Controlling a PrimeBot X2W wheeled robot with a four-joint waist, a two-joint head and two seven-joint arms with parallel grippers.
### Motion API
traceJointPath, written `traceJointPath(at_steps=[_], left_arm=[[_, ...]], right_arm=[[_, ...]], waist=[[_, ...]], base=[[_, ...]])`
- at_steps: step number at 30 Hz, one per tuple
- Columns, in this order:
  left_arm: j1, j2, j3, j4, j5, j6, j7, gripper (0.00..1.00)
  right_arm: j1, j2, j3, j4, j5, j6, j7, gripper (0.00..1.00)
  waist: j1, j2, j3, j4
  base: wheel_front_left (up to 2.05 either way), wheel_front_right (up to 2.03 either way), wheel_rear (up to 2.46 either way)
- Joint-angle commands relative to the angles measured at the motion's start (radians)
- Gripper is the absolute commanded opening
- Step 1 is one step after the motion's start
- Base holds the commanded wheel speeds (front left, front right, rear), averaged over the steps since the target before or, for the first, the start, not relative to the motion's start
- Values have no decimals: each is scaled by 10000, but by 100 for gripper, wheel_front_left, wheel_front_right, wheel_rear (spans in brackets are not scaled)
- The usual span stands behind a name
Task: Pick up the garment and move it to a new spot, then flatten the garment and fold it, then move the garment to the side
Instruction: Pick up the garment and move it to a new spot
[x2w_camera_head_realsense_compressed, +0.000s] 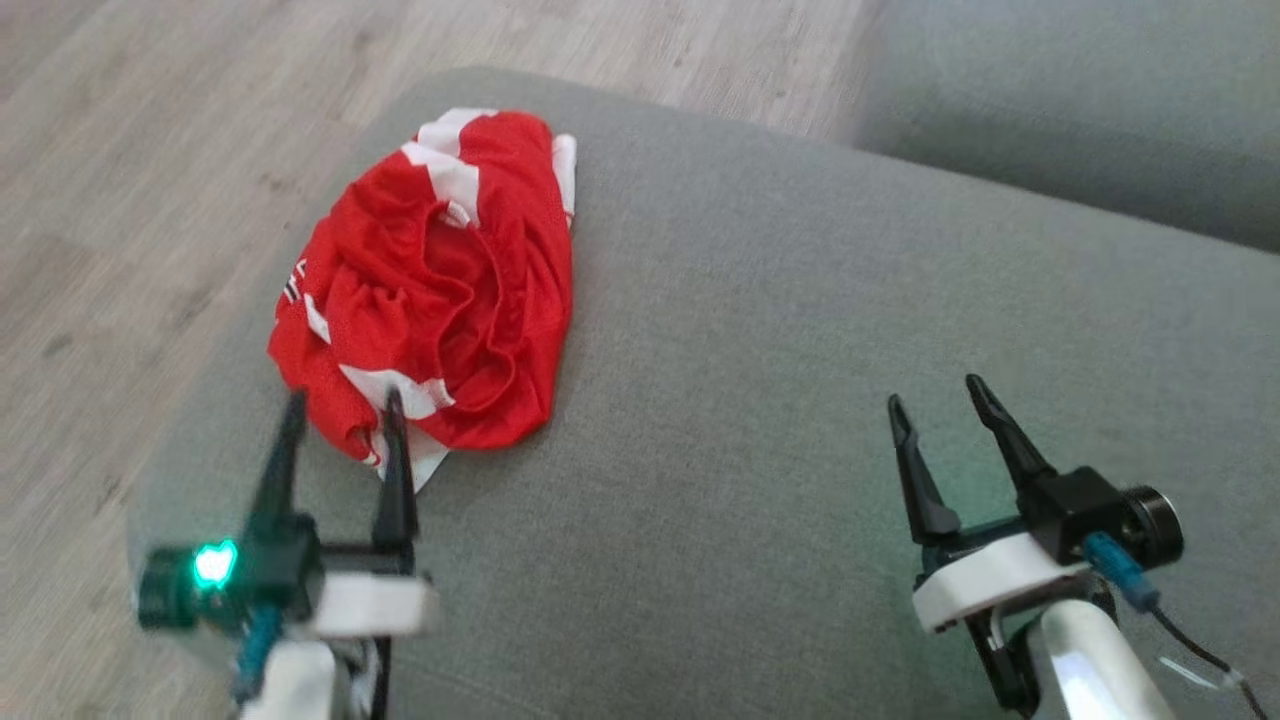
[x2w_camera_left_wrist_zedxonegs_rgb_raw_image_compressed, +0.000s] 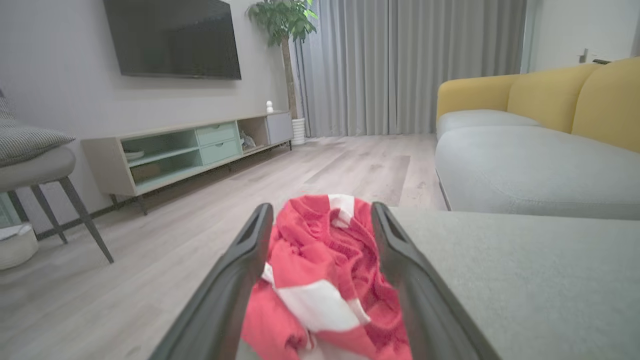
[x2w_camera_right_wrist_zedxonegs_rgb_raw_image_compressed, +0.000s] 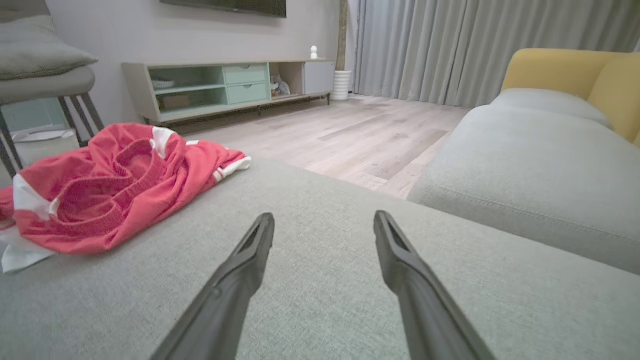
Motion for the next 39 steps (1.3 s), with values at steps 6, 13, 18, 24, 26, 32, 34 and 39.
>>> traceJointPath(at_steps=[6, 13, 18, 24, 26, 32, 34, 39], left_arm=[[-2940, 780, 861, -571, 66, -326, -95, 100], [-5987, 1439, 772, 2382, 42, -1062, -40, 100], [-7529, 1505, 673, 4618, -170, -1359, 948, 100], [-8582, 1708, 865, 7405, -366, -1071, 2295, 100], [-8679, 1743, 868, 8050, -381, -968, 2465, 100], [-8891, 1760, 805, 8771, -433, -899, 1435, 0], [-9037, 1850, 775, 8728, -398, -810, 820, 0], [-9544, 2204, 516, 8296, -162, -844, 164, 0]], right_arm=[[-1189, -809, 609, -452, -564, -7, -109, 100], [-1990, -1957, 614, -935, -704, -7, -109, 100], [-2258, -2373, 731, -1140, -726, -7, -109, 100], [-2535, -2516, 892, -1201, -699, -7, -109, 100], [-2591, -2492, 890, -1196, -705, -7, -109, 100], [-2603, -2381, 789, -1098, -729, -7, -109, 100], [-2591, -2292, 757, -1070, -727, -7, -109, 100], [-2519, -1799, 829, -967, -638, -7, -109, 100]], waist=[[1, 0, 1716, -306], [1, 0, 3335, -755], [1, 0, 3933, -1020], [1, 0, 4377, -1411], [1, 0, 4446, -1494], [1, 0, 4350, -1563], [1, 0, 4168, -1576], [1, 0, 3251, -1825]], base=[[0, 0, 0], [0, 0, 0], [0, 0, 0], [0, 0, 0], [0, 0, 0], [0, 0, 0], [0, 0, 0], [0, 0, 0]])
